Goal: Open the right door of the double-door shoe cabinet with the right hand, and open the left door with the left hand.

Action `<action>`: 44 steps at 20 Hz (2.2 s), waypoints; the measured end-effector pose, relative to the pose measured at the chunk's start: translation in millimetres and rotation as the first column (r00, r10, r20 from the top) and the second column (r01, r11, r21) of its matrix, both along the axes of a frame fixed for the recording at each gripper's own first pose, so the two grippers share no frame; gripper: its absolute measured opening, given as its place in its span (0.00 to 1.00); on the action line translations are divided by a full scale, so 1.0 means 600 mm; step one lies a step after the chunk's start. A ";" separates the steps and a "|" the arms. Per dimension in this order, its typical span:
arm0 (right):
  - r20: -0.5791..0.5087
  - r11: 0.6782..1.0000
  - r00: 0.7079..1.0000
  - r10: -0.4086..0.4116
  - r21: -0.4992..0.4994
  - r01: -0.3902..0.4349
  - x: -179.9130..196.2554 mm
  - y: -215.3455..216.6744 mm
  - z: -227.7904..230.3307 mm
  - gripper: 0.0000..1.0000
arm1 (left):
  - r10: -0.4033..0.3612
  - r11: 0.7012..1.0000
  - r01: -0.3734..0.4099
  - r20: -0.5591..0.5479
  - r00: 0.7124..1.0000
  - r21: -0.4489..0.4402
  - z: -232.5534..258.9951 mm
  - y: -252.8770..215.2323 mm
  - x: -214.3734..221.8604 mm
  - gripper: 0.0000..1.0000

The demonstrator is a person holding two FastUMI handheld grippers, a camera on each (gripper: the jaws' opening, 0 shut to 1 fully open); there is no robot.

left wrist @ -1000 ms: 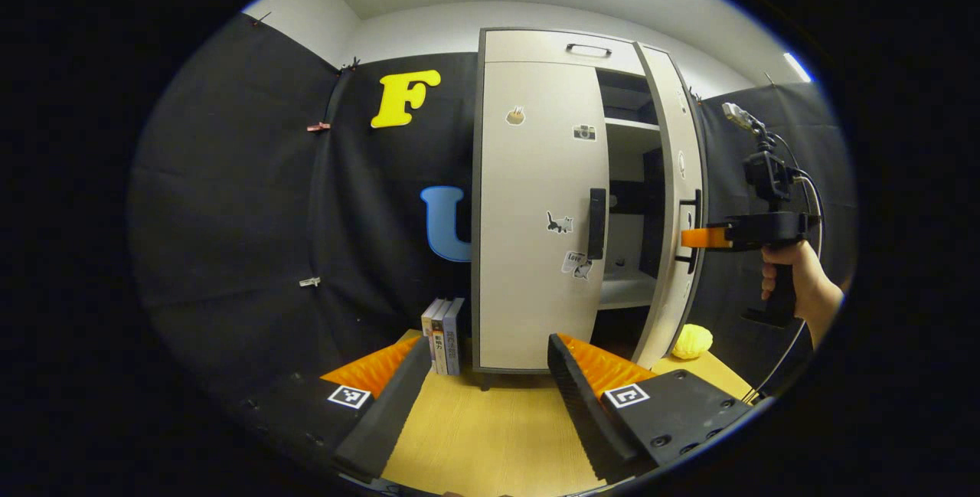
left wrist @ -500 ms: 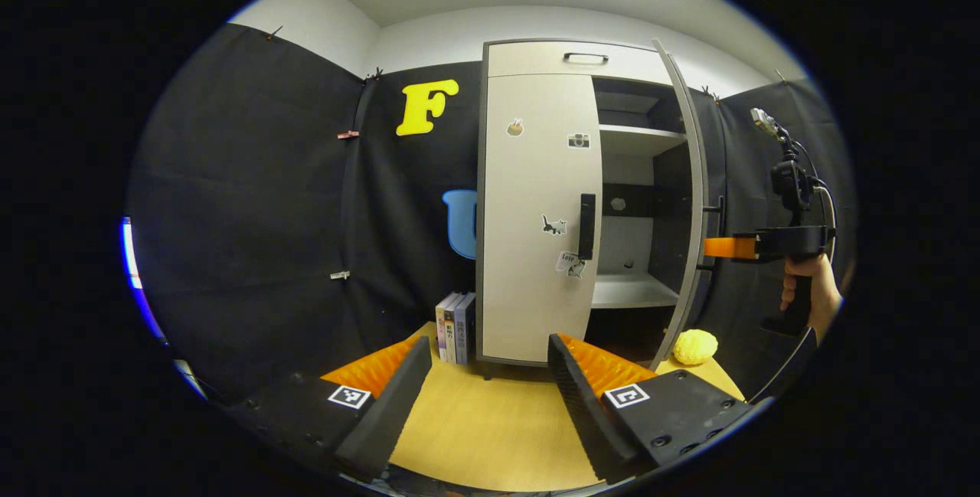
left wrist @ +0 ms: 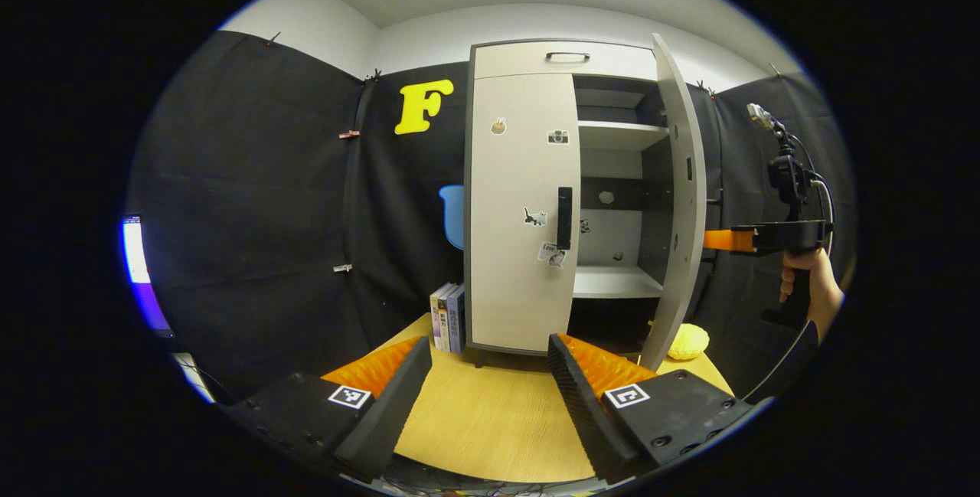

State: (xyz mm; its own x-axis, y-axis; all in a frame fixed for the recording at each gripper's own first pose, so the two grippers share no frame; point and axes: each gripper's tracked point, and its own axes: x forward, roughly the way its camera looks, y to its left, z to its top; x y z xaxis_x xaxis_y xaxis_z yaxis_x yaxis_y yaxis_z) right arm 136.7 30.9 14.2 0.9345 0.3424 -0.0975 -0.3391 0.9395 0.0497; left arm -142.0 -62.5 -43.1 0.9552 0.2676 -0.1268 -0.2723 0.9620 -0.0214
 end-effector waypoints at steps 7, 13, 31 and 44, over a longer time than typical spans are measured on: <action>-0.014 0.987 0.988 -0.154 0.052 0.154 0.027 -0.101 -0.004 0.06 | -0.050 0.998 0.050 -0.013 0.999 -0.034 -0.012 0.007 0.049 0.95; -0.022 0.985 0.986 -0.168 0.033 0.168 0.024 -0.098 -0.011 0.05 | -0.115 0.993 0.114 -0.012 0.993 -0.040 -0.007 0.017 0.107 0.95; -0.080 0.975 0.973 -0.217 -0.064 0.212 -0.150 -0.152 -0.088 0.86 | -0.147 0.989 0.145 0.033 0.989 0.038 0.042 -0.015 0.222 0.95; -0.044 0.950 0.949 -0.314 -0.007 0.314 -0.203 -0.027 -0.099 1.00 | -0.308 0.951 0.311 0.105 0.945 -0.004 0.111 -0.009 0.551 0.95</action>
State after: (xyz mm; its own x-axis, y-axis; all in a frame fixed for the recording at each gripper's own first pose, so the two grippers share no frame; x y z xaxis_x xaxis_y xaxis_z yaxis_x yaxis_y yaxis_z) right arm 15.1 14.5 -45.4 0.9894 0.0328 -0.1414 -0.0248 0.9980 0.0579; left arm 188.4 -67.9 23.6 0.9986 -0.0448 -0.0269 0.0433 0.9976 -0.0534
